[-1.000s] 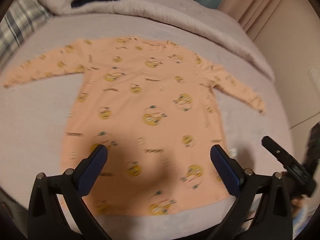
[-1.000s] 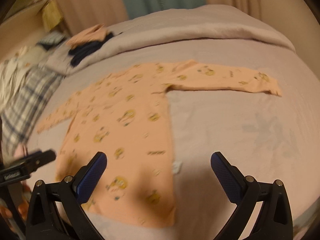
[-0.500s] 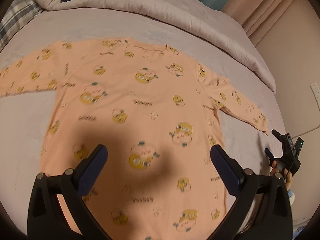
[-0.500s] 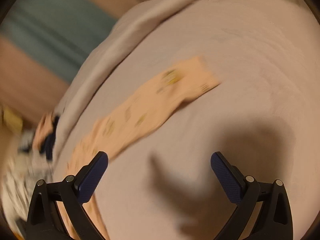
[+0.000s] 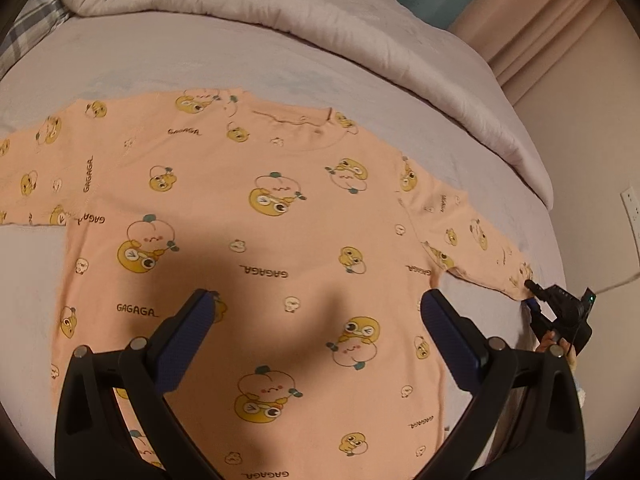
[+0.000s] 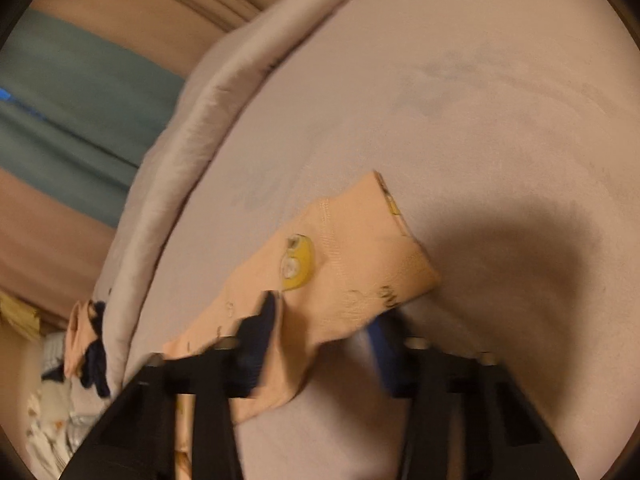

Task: Fold small clothes
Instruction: 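Grasp the sleeve cuff of the peach shirt with the right gripper, then fold the held sleeve across the shirt body and open the right gripper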

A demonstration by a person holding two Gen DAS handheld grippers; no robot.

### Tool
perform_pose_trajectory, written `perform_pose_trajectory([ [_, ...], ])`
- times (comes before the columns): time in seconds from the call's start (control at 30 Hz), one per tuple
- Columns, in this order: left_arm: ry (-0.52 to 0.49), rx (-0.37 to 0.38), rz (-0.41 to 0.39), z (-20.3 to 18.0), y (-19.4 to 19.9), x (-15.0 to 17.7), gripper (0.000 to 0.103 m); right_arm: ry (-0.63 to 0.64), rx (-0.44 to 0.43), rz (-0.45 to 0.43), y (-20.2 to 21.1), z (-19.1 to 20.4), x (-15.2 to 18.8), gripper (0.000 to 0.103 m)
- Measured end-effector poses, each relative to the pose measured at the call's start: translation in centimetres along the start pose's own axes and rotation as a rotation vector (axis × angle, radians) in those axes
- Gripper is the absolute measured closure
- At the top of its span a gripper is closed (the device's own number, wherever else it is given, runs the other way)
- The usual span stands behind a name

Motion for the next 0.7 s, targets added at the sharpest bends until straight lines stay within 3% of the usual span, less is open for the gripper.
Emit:
perform_pose_trajectory([
  [0.03,-0.001,-0.001,-0.002,0.1,0.0,0.0,0.001,-0.013,-0.023,-0.008,0.5,-0.7,-0.5,0.087],
  [0.17,0.014,-0.002,-0.013,1.1,0.4,-0.4,0.001,0.05,-0.019,-0.063,2.3,0.0,-0.5,0.095],
  [0.23,0.052,0.018,-0.017,2.4,0.7,-0.8,0.001,0.142,0.001,-0.083,3.4,1.4,-0.2,0.095],
  [0.33,0.102,0.03,-0.032,4.5,1.5,-1.3,0.001,0.354,0.003,-0.082,3.4,6.9,0.9,0.095],
  [0.47,0.168,0.07,-0.043,7.0,2.7,-1.6,0.001,0.683,-0.051,-0.034,3.8,16.2,6.1,0.095],
  [0.63,0.263,0.227,0.0,10.1,3.6,-2.7,0.001,0.944,-0.177,0.079,2.2,25.5,14.6,0.095],
  [0.7,0.299,0.247,-0.025,11.5,4.6,-3.5,0.0,1.059,-0.2,0.121,0.7,28.5,19.3,0.095],
])
Point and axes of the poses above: each gripper's, at about its wrist camera, not at the fingertips, and y roughly against the way its jaws point, z to its left, x to its underside, the point moved 3 cm from there along -y, roughly the way its jaws point, and after that the axes turned 10 degrees about -x, right-handed, at the moved point
